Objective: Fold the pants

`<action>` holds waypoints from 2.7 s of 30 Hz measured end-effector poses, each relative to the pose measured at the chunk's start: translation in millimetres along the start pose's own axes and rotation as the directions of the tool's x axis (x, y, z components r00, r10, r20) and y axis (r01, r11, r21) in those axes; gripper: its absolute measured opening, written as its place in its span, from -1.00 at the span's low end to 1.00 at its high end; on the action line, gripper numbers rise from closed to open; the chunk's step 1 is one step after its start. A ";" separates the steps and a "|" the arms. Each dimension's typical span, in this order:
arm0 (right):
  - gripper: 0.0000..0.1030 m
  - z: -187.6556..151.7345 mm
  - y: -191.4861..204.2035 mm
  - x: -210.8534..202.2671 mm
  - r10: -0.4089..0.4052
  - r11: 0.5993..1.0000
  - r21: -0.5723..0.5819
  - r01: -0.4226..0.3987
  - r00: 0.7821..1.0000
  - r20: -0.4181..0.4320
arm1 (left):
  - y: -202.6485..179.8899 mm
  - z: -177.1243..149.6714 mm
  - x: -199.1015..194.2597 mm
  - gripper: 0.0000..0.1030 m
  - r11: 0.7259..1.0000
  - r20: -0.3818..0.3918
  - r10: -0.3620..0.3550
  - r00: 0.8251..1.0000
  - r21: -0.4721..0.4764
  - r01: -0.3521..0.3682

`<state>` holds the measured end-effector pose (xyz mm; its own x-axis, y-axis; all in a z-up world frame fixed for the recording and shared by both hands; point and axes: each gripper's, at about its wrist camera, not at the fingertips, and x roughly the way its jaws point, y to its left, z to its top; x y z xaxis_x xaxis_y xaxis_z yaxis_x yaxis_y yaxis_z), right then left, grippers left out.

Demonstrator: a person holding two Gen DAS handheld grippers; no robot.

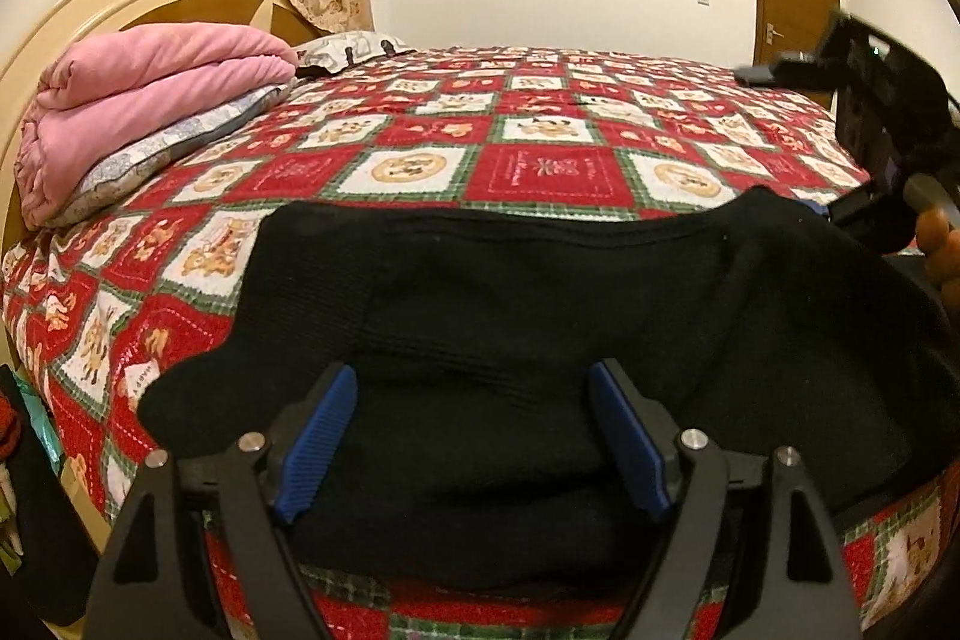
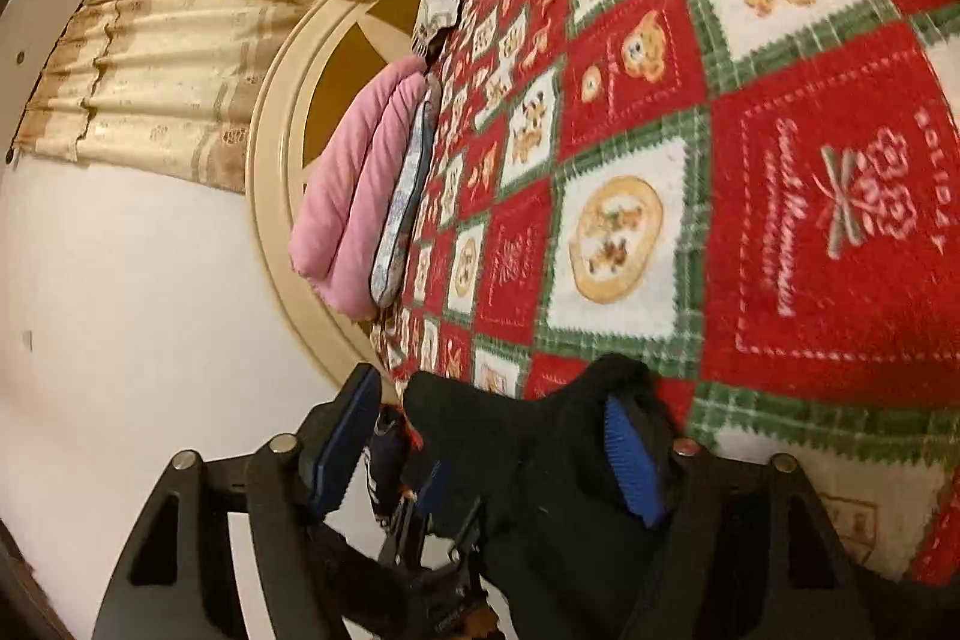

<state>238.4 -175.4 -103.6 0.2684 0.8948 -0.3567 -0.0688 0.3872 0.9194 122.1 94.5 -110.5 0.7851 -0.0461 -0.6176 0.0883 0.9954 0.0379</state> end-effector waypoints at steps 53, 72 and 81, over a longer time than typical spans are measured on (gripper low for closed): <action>0.64 -108.6 -20.8 -388.6 -0.732 0.588 0.404 0.701 0.249 0.634 | -34.5 18.1 12.2 1.00 0.998 -0.130 0.006 0.991 -0.067 -0.014; -0.94 -34.9 -60.7 -388.9 -0.880 0.417 0.532 0.737 0.180 0.440 | -32.7 17.2 12.9 1.00 0.999 -0.109 -0.031 0.994 -0.043 0.027; -0.94 -212.1 -44.3 -476.4 -0.771 0.619 0.616 0.487 0.231 0.593 | -32.4 19.8 14.4 1.00 0.998 -0.126 -0.020 0.992 -0.055 0.013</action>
<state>-90.3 -571.7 -9.5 0.6847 -0.2238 -0.6936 0.6800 0.5385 0.4976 142.7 59.9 -105.0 0.6999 -0.0553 -0.7121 0.0647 0.9978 -0.0140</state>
